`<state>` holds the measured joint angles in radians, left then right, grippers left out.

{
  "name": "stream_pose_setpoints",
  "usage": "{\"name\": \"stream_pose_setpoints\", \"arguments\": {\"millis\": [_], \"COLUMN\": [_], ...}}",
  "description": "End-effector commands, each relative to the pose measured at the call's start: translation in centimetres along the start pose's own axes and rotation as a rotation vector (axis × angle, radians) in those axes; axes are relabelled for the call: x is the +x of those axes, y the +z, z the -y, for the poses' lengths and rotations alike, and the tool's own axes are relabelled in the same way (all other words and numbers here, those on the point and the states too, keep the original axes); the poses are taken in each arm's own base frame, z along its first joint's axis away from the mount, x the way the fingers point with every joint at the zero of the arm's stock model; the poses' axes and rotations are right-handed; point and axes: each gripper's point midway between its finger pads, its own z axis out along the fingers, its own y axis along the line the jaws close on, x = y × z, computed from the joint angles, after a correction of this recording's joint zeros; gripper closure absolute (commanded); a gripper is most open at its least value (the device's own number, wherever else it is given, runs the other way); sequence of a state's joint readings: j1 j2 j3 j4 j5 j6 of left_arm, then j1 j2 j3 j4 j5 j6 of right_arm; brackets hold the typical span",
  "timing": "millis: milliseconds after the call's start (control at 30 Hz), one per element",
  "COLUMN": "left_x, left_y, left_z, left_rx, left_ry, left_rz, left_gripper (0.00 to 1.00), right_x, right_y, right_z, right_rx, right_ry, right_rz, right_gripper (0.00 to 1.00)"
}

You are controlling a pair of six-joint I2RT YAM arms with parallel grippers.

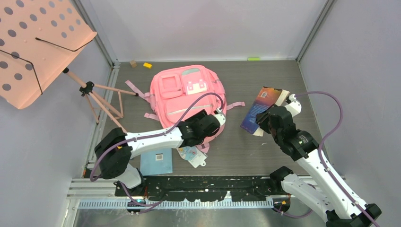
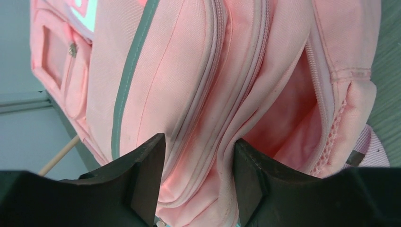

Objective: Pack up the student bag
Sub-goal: Place the book in the student bag.

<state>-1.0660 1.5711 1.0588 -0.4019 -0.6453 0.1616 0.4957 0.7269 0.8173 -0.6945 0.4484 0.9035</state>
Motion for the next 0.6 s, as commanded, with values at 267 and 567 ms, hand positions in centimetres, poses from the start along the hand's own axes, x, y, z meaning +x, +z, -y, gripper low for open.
{"name": "stream_pose_setpoints", "arguments": {"millis": [267, 567], "left_x": [-0.6, -7.2], "left_y": [-0.5, -5.8], "left_z": [-3.8, -10.5], "left_rx": [-0.186, -0.312], "left_ry": [-0.064, -0.244], "left_rz": [0.024, 0.251], "left_gripper": [0.78, 1.00], "right_x": [-3.2, 0.3], "right_y": [-0.5, -1.0], "right_z": [-3.9, -4.3], "right_rx": [-0.145, -0.179], "right_ry": [0.161, 0.188], "right_rz": [0.112, -0.064], "right_gripper": [1.00, 1.00]}}
